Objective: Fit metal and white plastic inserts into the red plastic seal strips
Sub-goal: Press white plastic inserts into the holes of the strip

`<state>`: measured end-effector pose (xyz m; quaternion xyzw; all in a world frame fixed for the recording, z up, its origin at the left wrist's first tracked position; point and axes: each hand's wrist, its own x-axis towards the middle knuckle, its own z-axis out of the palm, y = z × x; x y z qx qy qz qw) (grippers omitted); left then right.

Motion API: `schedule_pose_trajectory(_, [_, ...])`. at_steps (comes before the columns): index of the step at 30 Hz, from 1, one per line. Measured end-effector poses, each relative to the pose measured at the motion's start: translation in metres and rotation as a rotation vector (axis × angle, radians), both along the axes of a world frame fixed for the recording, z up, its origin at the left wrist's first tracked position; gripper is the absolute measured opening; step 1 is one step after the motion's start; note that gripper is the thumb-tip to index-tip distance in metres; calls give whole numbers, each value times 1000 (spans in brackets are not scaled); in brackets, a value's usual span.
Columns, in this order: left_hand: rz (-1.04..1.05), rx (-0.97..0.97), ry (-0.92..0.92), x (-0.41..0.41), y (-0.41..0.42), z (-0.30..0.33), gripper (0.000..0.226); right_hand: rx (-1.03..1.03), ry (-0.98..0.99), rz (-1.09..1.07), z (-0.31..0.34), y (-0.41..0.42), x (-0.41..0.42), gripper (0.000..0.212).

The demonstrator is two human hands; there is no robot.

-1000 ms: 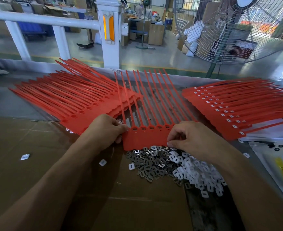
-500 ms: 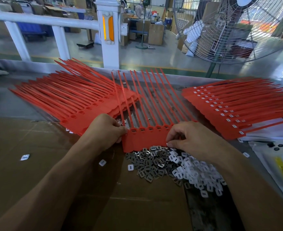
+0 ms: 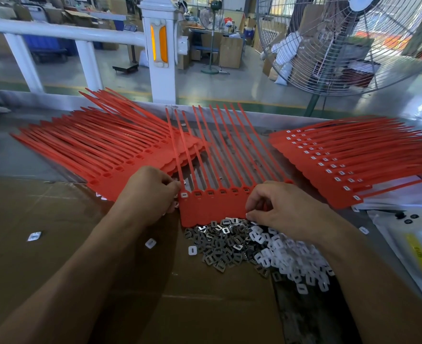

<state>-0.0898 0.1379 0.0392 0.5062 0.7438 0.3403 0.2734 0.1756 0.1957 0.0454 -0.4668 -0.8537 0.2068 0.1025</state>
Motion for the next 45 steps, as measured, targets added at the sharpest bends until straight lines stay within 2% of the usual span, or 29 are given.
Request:
schedule_pose_trajectory(5, [1, 48, 17, 0, 0, -1, 22, 24, -31, 1, 2, -1, -1, 13])
schedule_pose_trajectory(11, [64, 136, 103, 0, 0, -2, 17, -22, 24, 21, 6, -4, 1, 13])
schedule_pose_trajectory(19, [56, 123, 195, 2, 0, -5, 15, -26, 395, 5, 4, -11, -7, 15])
schedule_pose_trajectory(27, [-9, 51, 166, 3, 1, -8, 16, -46, 504, -1, 1, -13, -23, 20])
schedule_pose_trajectory(30, [-28, 36, 172, 3, 3, -10, 19, -55, 515, -23, 1, -13, -29, 19])
schedule_pose_trajectory(34, [-31, 18, 128, 0, 5, -10, 20, 5, 495, -51, 0, -11, -41, 7])
schedule_pose_trajectory(40, [-46, 25, 98, 0, 6, -12, 21, -26, 358, -93, -6, -1, -64, 10])
schedule_pose_trajectory(45, [-57, 13, 90, 1, 6, -12, 22, -85, 350, -107, -9, 2, -81, 10])
